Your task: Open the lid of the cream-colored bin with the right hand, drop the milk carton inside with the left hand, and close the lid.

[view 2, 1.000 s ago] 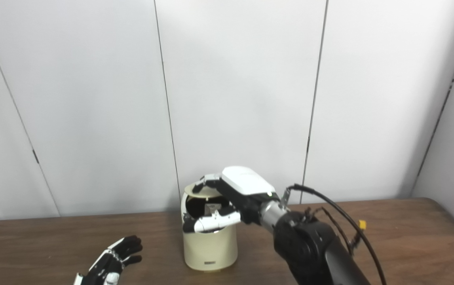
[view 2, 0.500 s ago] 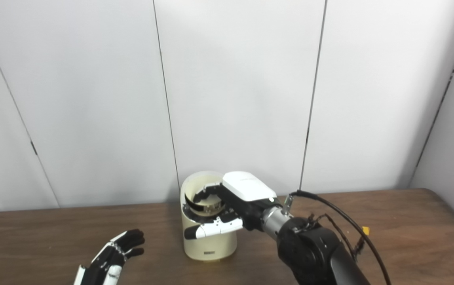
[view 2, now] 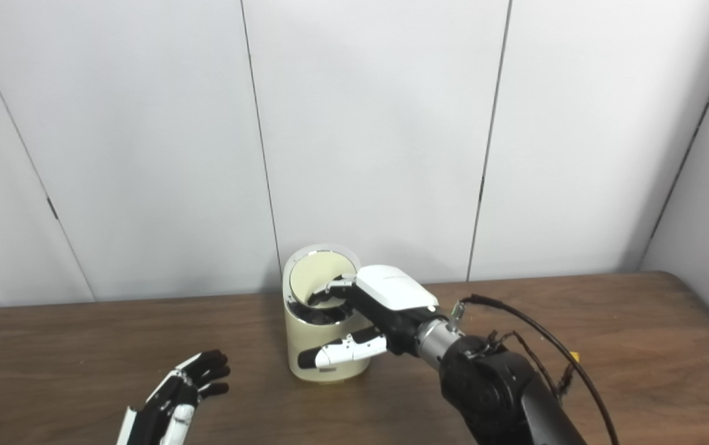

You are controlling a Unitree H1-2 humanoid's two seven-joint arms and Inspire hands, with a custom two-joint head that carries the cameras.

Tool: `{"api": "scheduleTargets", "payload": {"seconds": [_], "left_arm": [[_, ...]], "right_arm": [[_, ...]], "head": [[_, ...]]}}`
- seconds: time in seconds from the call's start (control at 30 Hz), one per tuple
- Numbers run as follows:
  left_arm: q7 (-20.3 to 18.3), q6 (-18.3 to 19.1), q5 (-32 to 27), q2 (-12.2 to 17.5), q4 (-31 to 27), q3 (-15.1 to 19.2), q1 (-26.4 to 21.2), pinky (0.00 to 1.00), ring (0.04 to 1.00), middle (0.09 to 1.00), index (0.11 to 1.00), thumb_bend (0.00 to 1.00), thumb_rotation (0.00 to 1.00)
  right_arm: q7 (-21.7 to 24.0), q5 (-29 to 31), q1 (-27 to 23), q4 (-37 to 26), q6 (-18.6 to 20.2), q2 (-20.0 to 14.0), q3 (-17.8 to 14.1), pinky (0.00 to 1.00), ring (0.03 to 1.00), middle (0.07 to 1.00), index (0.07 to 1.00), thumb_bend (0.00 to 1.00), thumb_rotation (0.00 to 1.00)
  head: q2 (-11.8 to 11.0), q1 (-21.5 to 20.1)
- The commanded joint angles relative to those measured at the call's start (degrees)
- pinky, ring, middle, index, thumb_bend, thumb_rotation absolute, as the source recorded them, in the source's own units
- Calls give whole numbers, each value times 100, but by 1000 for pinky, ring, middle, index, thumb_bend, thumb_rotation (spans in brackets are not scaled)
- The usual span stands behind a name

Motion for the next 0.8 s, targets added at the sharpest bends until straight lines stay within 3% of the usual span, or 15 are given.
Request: {"api": "scheduleTargets", "payload": {"seconds": [0.0,0.37,0.77], "left_arm": [[42,12,63,-32,-35,-50,139,692,764,785,792,402,713],[83,197,192,-40,-348,-143,250,692,766,781,788,430,727],[77,293,158,-5,-503,-142,328,679,766,779,775,458,706]], "right_arm": [[-37,3,-58,247,34,-140,-72,903,902,821,792,776,837],[-319,59,14,563,-116,-160,-5,931,920,824,792,793,828],[-466,214,169,704,-24,-199,12,920,903,829,787,768,814]], "head": [[19,14],[188,86],[243,81]]}}
